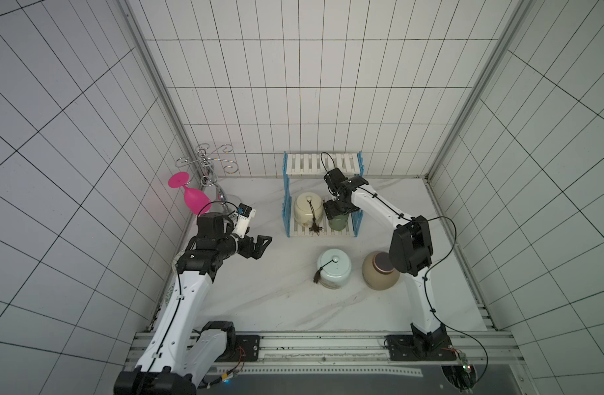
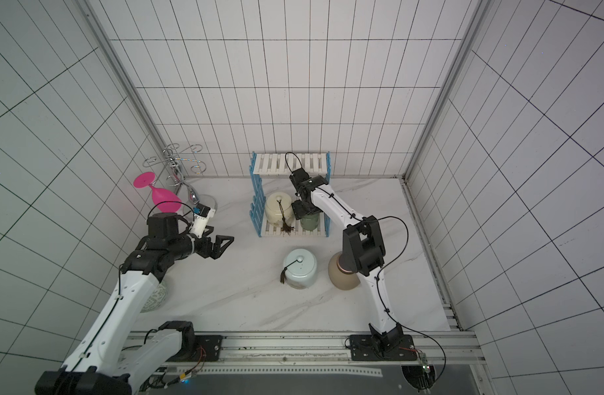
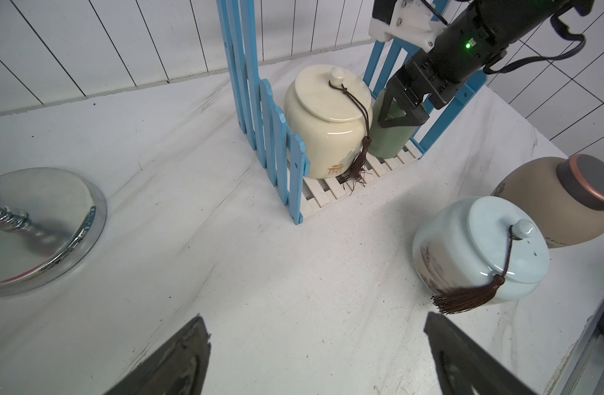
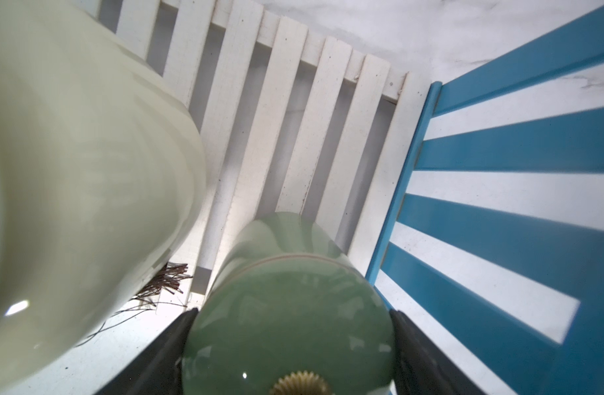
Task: Remove the tea canisters from the shelf
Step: Pick up the tea canister from the shelf.
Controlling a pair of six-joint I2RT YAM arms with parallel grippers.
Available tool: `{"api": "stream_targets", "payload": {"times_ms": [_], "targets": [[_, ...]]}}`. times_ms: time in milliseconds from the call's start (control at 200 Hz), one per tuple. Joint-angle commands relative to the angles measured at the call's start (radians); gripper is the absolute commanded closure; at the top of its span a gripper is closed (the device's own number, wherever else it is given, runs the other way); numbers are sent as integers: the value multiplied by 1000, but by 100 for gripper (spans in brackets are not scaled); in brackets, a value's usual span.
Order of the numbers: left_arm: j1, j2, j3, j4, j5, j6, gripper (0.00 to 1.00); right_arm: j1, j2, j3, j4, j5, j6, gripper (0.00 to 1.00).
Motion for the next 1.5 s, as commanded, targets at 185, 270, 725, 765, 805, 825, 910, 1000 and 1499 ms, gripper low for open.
{"api": "stream_targets", "payload": {"times_ms": [185,270,725,765,805,825,910,1000,1499], "targets": [[4,1,-7,31,-5,2,1,16,-61,0,-62,7,-6,27],[4,-3,-8,31,-7,2,1,25,-86,0,-75,7,-3,29],[5,-4,-9,33,-8,4,1,69,-210,-55,-110,30,11,32],[6,-5,-10,33,-9,4,1,75,-216,-60,-114,30,13,32],[7,-5,-10,33,-10,4,1,83,-223,-68,-115,31,14,33],[7,-5,-9,33,-10,4,1,88,-227,-70,-116,32,15,33],[7,-6,-11,33,-10,6,1,107,-244,-82,-123,34,20,33],[10,-5,-11,33,-12,6,1,131,-262,-86,-130,39,24,33],[14,0,-8,39,-61,-2,1,270,-241,88,-218,50,28,35]]}}
